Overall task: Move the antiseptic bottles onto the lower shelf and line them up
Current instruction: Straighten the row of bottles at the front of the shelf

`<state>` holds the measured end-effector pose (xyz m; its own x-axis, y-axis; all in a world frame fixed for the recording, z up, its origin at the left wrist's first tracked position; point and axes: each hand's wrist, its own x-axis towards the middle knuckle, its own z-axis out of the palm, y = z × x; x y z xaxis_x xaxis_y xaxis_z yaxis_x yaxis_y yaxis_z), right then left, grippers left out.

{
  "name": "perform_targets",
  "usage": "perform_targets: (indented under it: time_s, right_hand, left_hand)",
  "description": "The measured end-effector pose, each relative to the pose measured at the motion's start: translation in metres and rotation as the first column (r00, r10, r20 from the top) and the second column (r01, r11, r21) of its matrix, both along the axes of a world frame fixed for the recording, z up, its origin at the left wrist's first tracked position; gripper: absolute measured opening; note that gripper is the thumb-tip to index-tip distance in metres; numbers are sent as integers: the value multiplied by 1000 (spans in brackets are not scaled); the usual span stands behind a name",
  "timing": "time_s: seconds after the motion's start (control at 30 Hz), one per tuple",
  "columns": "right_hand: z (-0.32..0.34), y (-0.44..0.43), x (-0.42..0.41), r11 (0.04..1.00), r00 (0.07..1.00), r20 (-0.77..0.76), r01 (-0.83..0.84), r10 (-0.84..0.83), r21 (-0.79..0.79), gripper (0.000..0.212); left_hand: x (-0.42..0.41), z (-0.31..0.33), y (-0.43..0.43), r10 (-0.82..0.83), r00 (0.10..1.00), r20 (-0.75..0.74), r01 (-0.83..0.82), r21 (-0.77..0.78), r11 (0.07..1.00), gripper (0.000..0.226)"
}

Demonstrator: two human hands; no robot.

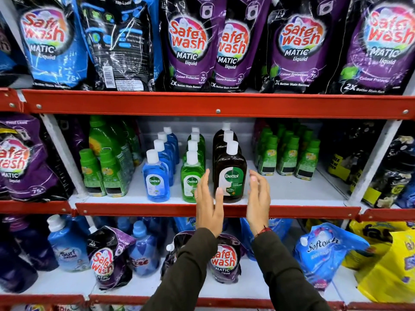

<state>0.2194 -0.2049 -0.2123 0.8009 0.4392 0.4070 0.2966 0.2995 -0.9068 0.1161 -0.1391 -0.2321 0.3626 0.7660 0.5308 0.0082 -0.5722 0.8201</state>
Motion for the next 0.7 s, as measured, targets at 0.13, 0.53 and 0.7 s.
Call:
perform_targets:
  time_s: [0.13,0.53,0.7]
  right_hand:
    - [-1,10,-31,989,984,109,-145,143,9,38]
    - [4,59,-86,909,941,-133,-335,311,-248,79]
    - [-7,65,-82,913,936,-145,-346,321,-214,90]
  left_hand:
    - [-23,3,13,221,965,142,-229,42,973,65]
    - [-51,11,71,-158,975,158,209,-400,892,107]
    - [-54,7,78,-190,973,130,227,-409,884,114]
